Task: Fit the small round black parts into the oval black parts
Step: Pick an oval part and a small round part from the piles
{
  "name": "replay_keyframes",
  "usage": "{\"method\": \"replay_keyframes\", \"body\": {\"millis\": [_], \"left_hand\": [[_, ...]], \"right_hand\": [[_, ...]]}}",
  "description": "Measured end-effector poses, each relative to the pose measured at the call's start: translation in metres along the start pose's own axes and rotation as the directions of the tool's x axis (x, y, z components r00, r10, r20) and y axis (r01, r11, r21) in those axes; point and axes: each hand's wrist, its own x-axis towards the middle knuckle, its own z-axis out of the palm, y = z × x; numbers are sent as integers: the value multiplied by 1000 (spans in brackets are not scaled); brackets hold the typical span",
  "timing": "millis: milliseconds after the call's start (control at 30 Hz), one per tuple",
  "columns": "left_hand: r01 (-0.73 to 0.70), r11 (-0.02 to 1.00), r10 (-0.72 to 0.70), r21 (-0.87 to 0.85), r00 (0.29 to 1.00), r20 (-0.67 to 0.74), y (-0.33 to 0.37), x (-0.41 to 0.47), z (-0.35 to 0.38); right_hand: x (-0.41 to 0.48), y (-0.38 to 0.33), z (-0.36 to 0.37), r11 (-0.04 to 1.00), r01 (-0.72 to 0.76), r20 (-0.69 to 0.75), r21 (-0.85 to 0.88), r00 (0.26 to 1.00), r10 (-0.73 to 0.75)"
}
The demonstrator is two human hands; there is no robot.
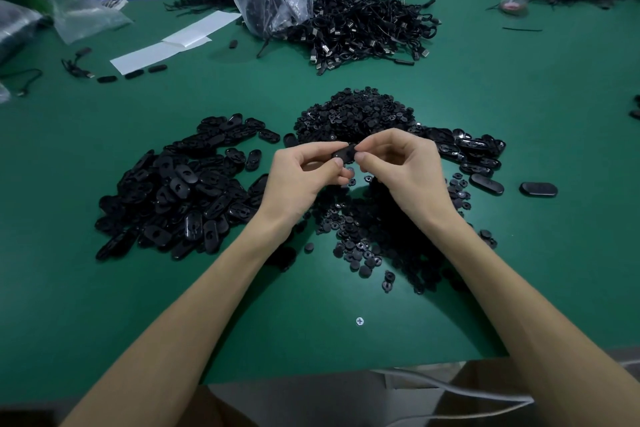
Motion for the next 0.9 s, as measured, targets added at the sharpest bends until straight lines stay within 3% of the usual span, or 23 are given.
{"method": "replay_keyframes", "body": {"millis": [467, 600, 767, 900], "left_hand": [[-71, 997, 72, -44, 997, 23, 2, -3, 6], [-54, 996, 54, -66, 999, -2, -2, -4, 9], [-13, 995, 7, -100, 998, -64, -6, -4, 9], [-18, 996, 11, -90, 997, -77, -7, -2, 6]], "right_hand": [[-3, -5, 2, 994, 46, -38, -102, 998, -50], [-6, -7, 4, 979, 127, -48, -160, 989, -137], [-8, -8, 8, 945, 216, 29, -246, 976, -216], [-9, -10, 8, 951, 185, 85, -249, 982, -169]]}}
